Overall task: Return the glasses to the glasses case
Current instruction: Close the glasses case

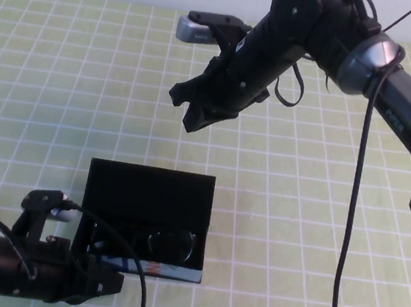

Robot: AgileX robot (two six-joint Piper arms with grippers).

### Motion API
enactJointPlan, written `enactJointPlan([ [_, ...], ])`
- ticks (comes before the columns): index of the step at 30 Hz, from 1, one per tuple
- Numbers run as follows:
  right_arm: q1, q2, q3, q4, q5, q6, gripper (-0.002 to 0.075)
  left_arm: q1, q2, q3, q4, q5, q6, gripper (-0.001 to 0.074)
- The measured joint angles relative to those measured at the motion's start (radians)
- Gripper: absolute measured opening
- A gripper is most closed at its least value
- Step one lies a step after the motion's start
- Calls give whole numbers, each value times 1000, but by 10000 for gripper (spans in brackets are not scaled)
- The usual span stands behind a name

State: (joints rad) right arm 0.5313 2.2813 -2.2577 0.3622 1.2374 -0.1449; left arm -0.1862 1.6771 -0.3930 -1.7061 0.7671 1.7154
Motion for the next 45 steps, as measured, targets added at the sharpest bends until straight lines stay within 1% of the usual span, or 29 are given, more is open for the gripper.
enactJointPlan([
  [10, 0, 48, -6, 0, 0, 0, -11, 0, 26, -8, -21, 31, 56, -4],
  [30, 0, 116, -6, 59, 0, 17, -11, 0, 26, -8, -21, 32, 60, -4],
  [34, 0, 113, 43, 108, -8, 17, -11, 0, 26, -8, -21, 32, 60, -4],
  [39, 2, 93, 138, 120, -10, -1, -11, 0, 26, -8, -21, 32, 60, -4],
  [45, 19, 36, 149, 126, -10, -19, -11, 0, 26, -8, -22, 30, 60, -4],
])
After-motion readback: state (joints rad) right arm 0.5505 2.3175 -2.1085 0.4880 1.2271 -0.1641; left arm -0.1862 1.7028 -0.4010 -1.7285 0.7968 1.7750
